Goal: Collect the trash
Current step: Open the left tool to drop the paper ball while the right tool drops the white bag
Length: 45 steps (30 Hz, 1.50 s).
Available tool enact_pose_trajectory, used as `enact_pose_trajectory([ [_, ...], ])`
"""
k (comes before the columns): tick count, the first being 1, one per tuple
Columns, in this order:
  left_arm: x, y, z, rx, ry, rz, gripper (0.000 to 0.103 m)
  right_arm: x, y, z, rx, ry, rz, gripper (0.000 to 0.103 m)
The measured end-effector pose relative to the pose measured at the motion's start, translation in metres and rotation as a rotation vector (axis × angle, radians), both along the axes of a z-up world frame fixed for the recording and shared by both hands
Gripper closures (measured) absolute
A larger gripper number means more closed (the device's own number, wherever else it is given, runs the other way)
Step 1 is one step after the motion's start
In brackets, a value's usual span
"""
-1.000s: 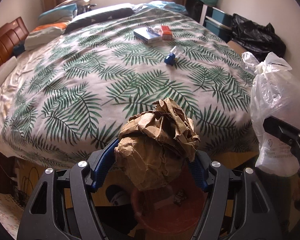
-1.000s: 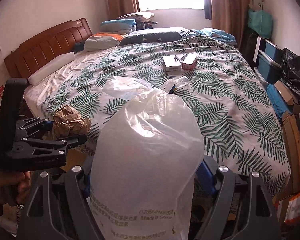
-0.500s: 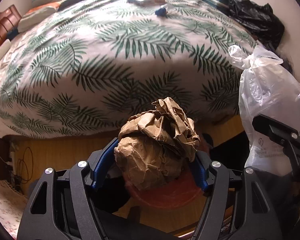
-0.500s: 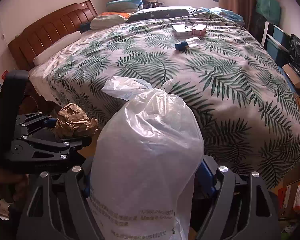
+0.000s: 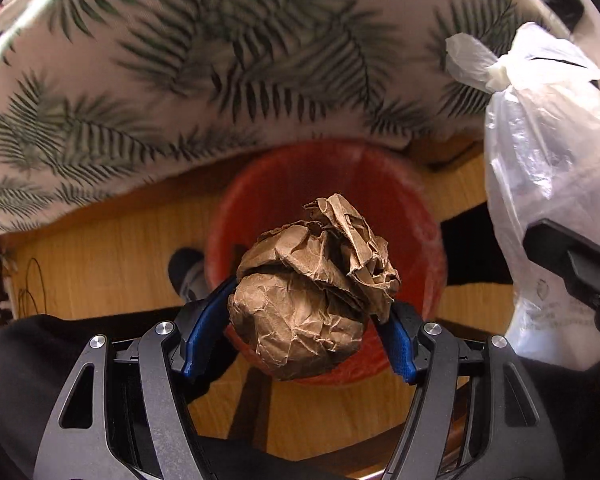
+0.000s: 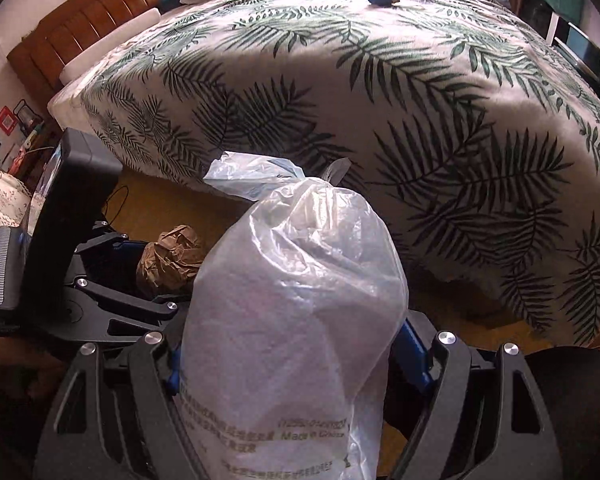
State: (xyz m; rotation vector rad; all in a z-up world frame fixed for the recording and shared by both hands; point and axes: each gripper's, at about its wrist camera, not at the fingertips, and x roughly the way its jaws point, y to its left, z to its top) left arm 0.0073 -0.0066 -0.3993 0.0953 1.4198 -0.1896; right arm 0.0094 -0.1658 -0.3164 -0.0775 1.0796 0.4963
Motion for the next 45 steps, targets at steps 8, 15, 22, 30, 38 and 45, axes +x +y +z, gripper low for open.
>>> enact_pose_trajectory([
  [8,0.014,0.005,-0.048,-0.021,0.136,0.022,0.034,0.004,0.002,-0.024,-0.018,0.059,0.005,0.025],
  [15,0.020,-0.004,-0.068,0.004,0.174,0.005,0.031,0.007,0.003,-0.035,-0.030,0.091,0.007,0.025],
  [22,0.025,0.000,-0.074,0.004,0.182,0.025,0.016,0.013,0.010,-0.048,-0.038,0.127,0.018,0.025],
  [30,0.028,0.008,-0.069,0.080,0.164,0.087,0.007,0.021,0.019,-0.063,-0.041,0.168,0.037,0.025],
  [38,0.034,0.055,-0.059,0.145,0.136,0.303,0.006,0.027,0.038,-0.075,-0.053,0.179,0.074,0.025],
  [45,0.035,0.073,-0.055,0.100,0.129,0.378,0.006,0.026,0.055,-0.085,-0.077,0.198,0.109,0.025],
])
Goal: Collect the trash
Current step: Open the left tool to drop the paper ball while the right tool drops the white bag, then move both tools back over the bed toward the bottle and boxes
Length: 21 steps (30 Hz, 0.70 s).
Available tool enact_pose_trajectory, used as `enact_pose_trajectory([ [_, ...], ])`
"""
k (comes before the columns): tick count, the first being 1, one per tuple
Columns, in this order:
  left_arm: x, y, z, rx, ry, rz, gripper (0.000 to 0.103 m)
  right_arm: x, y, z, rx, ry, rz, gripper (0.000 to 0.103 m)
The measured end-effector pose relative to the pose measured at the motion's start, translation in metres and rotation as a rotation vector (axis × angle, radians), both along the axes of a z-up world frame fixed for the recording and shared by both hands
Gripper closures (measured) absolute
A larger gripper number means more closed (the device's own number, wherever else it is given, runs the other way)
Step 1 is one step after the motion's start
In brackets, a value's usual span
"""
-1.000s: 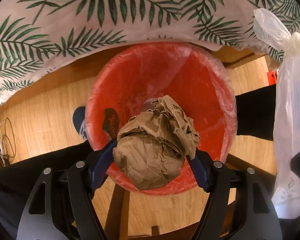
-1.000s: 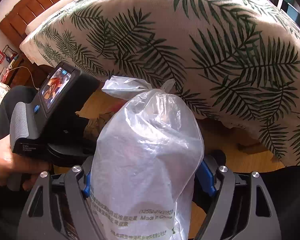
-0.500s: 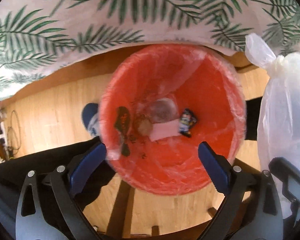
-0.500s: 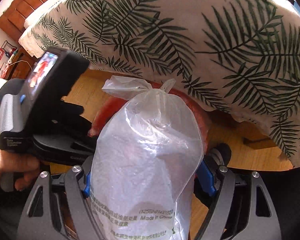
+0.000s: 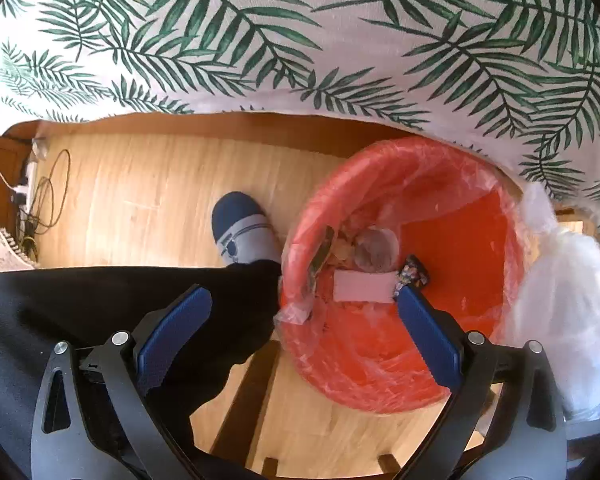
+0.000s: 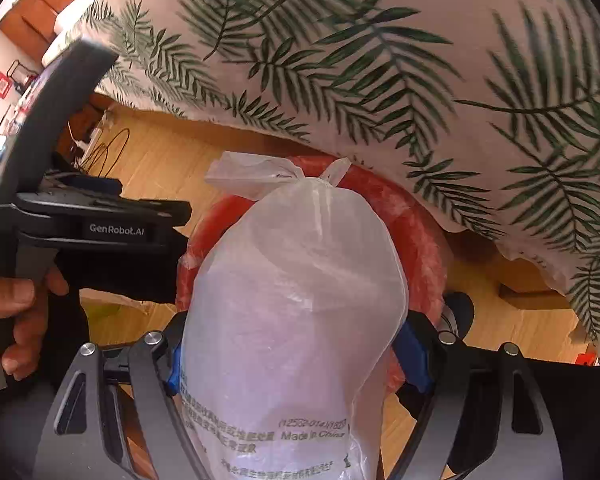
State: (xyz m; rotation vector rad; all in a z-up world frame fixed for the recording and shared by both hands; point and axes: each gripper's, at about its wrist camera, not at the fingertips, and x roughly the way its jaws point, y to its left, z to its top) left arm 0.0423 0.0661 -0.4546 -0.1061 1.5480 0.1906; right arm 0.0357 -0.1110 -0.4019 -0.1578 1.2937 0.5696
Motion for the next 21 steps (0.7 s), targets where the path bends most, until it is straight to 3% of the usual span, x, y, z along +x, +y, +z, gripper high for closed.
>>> enact_pose_trajectory([
  [14,0.000,0.001,-0.001,-0.023,-0.008,0.001,0.006,0.000,0.013,-0.009,-0.030,0.019,0.018,0.023],
  [21,0.000,0.000,0.001,-0.027,-0.009,-0.001,0.006,0.002,0.012,-0.008,-0.037,0.003,0.012,0.008],
])
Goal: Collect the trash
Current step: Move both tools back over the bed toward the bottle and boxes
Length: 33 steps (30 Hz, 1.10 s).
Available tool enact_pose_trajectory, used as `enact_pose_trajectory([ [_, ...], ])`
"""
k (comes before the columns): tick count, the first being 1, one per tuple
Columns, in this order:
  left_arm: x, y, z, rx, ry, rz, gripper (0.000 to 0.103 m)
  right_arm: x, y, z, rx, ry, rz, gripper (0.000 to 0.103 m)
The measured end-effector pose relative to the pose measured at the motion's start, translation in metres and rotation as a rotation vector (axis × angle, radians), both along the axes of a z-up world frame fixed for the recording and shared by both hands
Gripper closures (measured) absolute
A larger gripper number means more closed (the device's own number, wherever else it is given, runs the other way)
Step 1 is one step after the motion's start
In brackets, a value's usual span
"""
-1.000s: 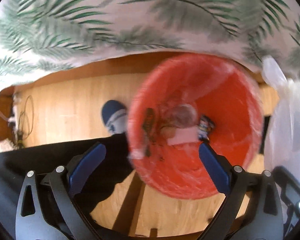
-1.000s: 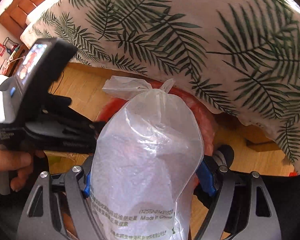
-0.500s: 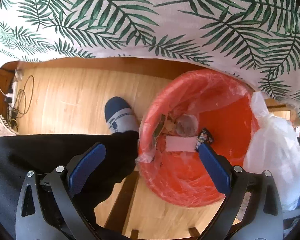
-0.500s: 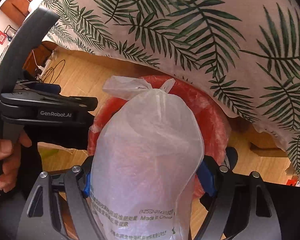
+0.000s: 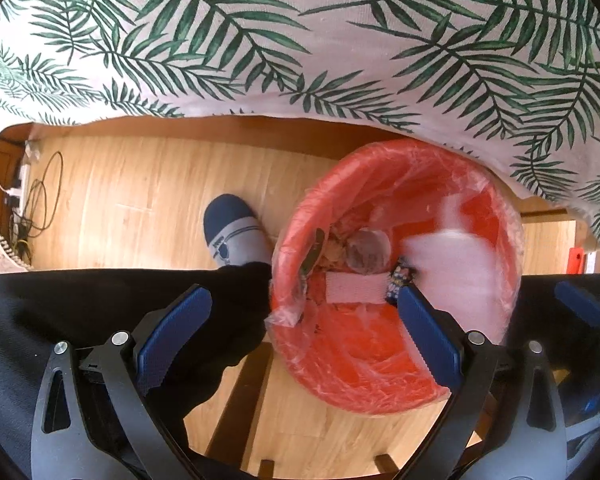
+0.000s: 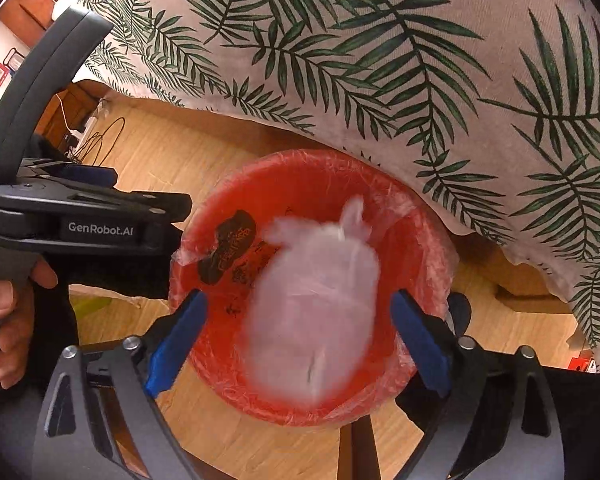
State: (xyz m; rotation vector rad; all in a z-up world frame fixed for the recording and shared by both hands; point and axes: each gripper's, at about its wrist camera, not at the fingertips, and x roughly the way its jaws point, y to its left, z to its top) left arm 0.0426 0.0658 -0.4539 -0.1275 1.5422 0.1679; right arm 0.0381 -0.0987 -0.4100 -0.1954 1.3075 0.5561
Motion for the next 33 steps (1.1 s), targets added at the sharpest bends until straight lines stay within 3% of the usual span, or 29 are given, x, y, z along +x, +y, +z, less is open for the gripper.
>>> enact_pose_trajectory([
  [4,0.000,0.000,0.005,-0.009,-0.010,0.001,0.006,-0.001,-0.007,0.012,0.006,-0.024,-0.011,0.005],
  [8,-0.002,-0.003,0.028,-0.038,-0.068,-0.020,0.006,-0.006,-0.017,0.042,0.003,-0.112,-0.052,0.005],
  [14,-0.003,-0.013,0.093,-0.081,-0.228,-0.109,0.006,-0.017,-0.045,0.096,0.053,-0.249,-0.160,0.005],
  [19,0.006,-0.024,0.153,-0.088,-0.354,-0.164,0.006,-0.014,-0.056,0.139,0.009,-0.375,-0.147,0.005],
  [27,0.037,-0.041,0.230,-0.055,-0.500,-0.228,0.006,0.039,-0.069,0.204,0.036,-0.461,-0.214,0.005],
  [33,0.066,-0.037,0.249,-0.049,-0.525,-0.229,0.006,0.103,-0.071,0.233,0.067,-0.488,-0.303,0.005],
])
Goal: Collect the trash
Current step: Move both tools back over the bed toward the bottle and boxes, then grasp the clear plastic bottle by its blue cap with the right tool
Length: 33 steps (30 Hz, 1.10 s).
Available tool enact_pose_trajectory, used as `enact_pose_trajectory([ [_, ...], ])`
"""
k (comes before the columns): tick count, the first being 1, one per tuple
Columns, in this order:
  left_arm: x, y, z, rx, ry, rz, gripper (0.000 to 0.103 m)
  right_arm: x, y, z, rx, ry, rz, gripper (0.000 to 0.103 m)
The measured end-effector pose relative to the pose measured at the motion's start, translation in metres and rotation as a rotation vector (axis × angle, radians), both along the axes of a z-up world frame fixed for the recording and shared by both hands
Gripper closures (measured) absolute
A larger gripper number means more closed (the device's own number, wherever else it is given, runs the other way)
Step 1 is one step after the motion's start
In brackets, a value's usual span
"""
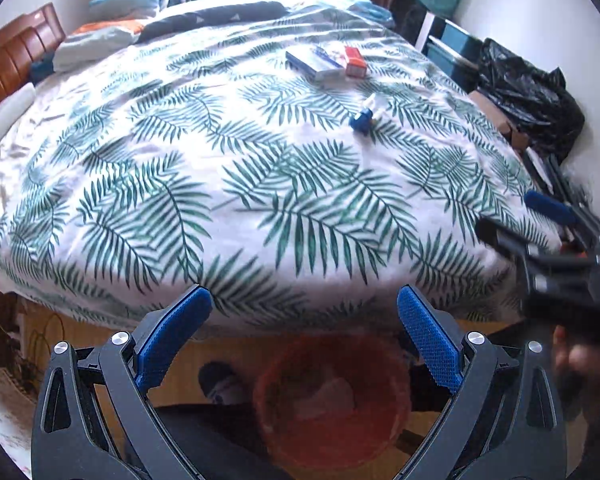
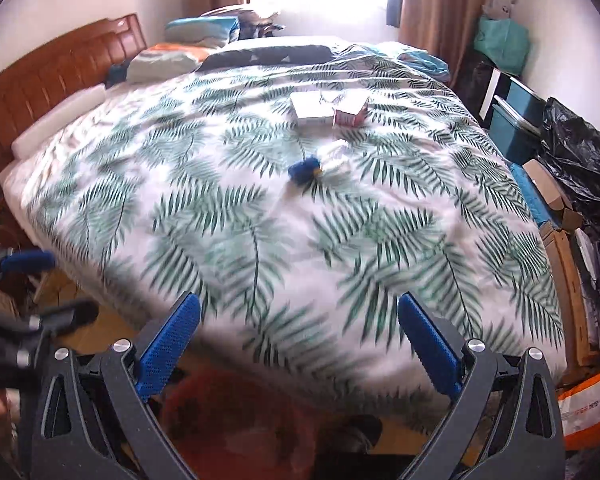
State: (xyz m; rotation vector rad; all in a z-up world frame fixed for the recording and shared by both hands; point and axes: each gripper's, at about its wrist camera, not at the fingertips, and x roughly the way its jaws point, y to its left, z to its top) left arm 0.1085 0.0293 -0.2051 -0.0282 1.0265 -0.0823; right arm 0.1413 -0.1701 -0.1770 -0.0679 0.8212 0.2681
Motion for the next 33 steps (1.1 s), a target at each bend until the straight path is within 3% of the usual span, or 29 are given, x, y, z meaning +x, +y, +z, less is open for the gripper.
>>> enact_pose_trajectory([
  [6,0.030,0.022,-0.006,-0.008,0.013,0.017,0.006,0.077,0.012,-0.001,-0.054,-0.002,-0.054,0.005],
  [15,0.067,0.042,-0.030,-0.008,0.048,0.027,0.006,0.177,0.026,-0.033,-0.043,0.039,-0.131,0.006],
  [20,0.086,0.046,-0.042,-0.009,0.065,0.030,0.006,0.216,0.031,-0.053,-0.039,0.073,-0.165,0.013],
  [27,0.109,0.043,-0.051,-0.010,0.078,0.029,0.006,0.243,0.036,-0.079,-0.038,0.116,-0.181,0.034],
  [33,0.131,0.031,-0.054,-0.009,0.074,0.016,0.006,0.239,0.038,-0.076,-0.093,0.070,-0.122,0.069],
])
